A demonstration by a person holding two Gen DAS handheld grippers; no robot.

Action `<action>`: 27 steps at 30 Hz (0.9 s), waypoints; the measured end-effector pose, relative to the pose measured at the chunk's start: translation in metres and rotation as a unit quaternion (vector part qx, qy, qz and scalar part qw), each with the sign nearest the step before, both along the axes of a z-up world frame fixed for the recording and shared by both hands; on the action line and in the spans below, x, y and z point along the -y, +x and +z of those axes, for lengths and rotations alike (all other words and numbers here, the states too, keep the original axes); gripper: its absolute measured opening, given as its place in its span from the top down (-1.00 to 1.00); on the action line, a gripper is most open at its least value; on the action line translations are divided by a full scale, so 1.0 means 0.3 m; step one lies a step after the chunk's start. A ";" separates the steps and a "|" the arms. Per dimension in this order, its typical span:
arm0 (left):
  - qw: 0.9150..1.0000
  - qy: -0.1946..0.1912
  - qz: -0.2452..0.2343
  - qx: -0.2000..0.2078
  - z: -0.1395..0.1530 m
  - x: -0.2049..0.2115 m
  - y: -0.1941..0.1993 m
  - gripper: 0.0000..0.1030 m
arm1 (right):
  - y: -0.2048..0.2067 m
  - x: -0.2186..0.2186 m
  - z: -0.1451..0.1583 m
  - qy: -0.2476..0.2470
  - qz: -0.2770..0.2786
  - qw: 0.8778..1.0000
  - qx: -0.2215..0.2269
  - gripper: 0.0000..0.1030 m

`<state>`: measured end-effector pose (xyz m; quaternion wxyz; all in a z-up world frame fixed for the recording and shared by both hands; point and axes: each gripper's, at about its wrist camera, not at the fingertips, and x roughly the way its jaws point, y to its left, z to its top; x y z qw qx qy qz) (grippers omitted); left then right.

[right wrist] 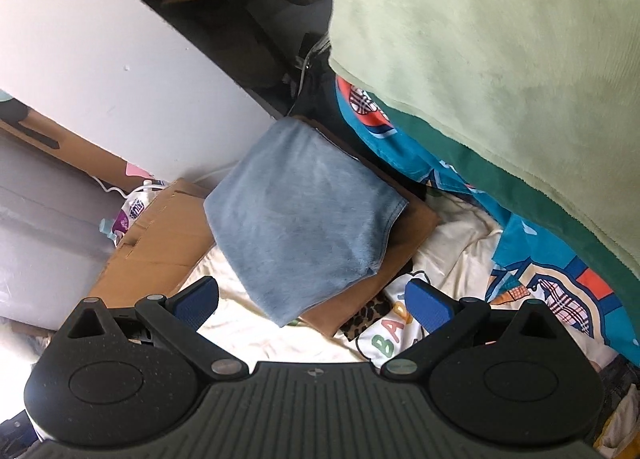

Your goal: Fold clothes

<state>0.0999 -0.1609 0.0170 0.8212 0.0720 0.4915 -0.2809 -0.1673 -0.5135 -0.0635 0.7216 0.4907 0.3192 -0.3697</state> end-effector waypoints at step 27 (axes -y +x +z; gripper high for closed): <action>0.986 0.010 0.154 0.063 0.417 -0.594 -0.128 -0.99 | 0.228 -0.300 0.425 -0.063 0.150 0.986 0.042 -0.99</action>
